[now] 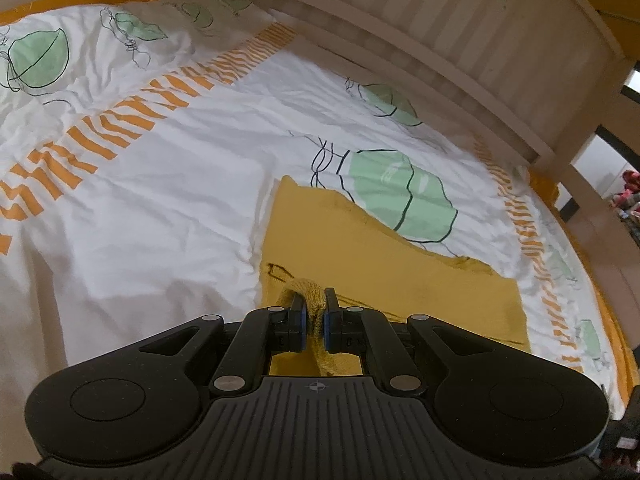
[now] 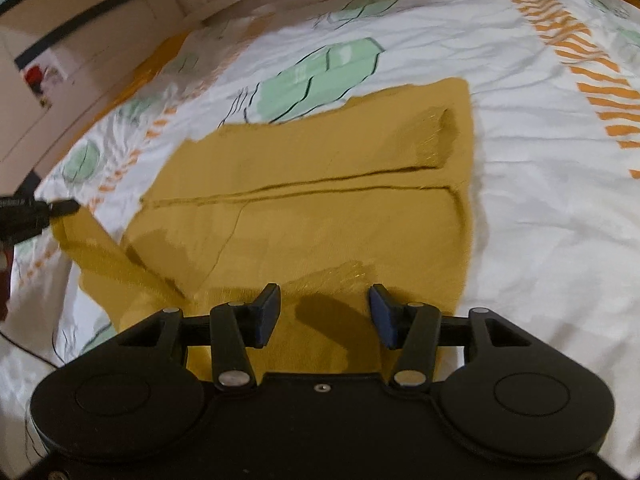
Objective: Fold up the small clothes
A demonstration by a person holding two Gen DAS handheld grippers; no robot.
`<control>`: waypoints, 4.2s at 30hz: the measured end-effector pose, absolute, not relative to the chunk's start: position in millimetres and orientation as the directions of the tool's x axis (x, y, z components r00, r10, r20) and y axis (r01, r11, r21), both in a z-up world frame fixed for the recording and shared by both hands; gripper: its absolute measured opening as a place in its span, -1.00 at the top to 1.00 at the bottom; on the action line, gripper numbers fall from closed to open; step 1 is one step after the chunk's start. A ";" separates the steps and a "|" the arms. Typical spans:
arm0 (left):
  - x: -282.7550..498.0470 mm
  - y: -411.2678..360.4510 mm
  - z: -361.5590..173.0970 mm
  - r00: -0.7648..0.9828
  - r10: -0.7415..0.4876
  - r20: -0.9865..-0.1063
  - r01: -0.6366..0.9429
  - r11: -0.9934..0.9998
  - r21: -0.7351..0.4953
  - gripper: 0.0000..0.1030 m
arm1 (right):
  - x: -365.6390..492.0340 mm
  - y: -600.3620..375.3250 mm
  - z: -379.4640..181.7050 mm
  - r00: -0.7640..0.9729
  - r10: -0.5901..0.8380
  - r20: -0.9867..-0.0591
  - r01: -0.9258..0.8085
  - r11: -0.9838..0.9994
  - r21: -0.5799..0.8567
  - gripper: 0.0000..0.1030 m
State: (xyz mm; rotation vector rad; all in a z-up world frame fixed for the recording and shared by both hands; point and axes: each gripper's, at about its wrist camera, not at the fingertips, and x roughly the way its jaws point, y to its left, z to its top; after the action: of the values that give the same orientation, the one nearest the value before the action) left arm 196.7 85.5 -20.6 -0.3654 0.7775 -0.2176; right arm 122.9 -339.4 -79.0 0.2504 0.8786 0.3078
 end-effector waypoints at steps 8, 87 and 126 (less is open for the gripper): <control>195.6 92.0 -22.7 0.698 -0.316 -0.643 0.027 0.908 -0.417 0.87 | 113.8 -336.1 -49.2 0.700 0.301 -0.648 -0.175 0.952 0.253 0.83; 253.7 64.2 -90.2 0.571 -0.173 -0.803 0.292 0.957 0.002 0.34 | 215.7 -326.6 -54.9 0.807 0.134 -0.575 0.000 0.974 0.227 -0.26; 210.2 52.4 -77.3 0.558 -0.308 -0.770 0.369 0.924 -0.102 0.36 | 126.5 -148.3 -83.8 0.694 0.321 -0.645 -0.354 0.932 0.083 -0.82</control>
State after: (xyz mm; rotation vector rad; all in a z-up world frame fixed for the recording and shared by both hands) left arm 210.2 52.4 -77.3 0.0740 0.8933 -0.4001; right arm 126.5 -148.3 -83.8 -0.0490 0.7107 0.3770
